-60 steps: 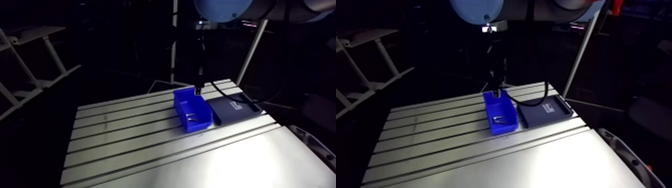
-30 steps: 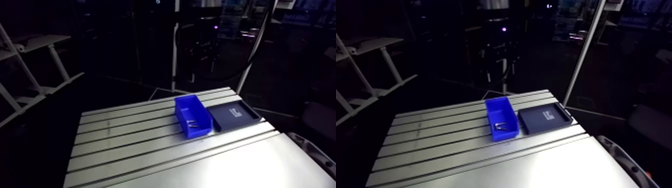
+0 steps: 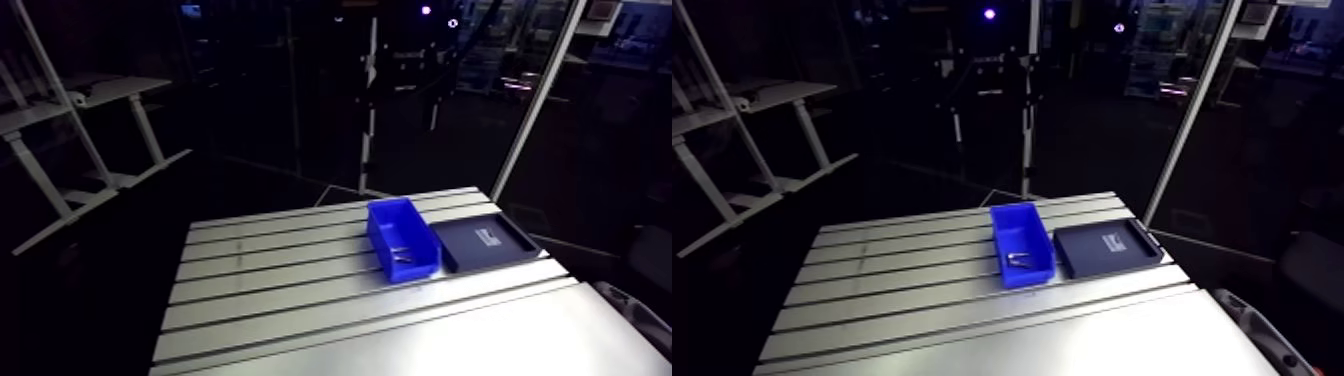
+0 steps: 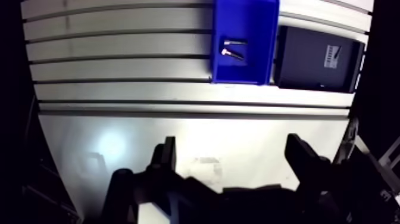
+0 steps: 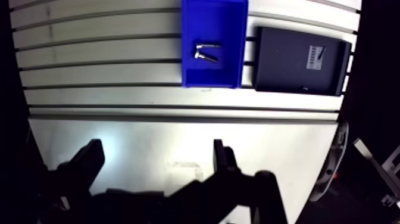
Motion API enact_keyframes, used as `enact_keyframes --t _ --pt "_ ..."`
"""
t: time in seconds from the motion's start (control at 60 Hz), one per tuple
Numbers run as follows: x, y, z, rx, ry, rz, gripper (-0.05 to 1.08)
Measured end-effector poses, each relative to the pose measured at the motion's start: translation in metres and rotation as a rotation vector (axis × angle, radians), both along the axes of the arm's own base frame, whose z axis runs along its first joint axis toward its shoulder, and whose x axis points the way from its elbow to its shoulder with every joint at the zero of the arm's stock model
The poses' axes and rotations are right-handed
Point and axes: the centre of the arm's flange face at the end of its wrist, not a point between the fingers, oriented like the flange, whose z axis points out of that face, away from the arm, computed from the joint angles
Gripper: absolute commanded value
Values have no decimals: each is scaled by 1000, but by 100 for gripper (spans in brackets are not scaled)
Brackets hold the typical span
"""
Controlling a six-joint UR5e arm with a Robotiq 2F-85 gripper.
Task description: Pick up the M10 bolt from the tray and put it into the blue bin.
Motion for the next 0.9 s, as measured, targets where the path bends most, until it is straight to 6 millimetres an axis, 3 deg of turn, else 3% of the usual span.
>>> enact_keyframes --t 0.35,0.9 --pt "10 -7 35 8 47 -45 1" --pt "10 -8 53 22 118 -55 1"
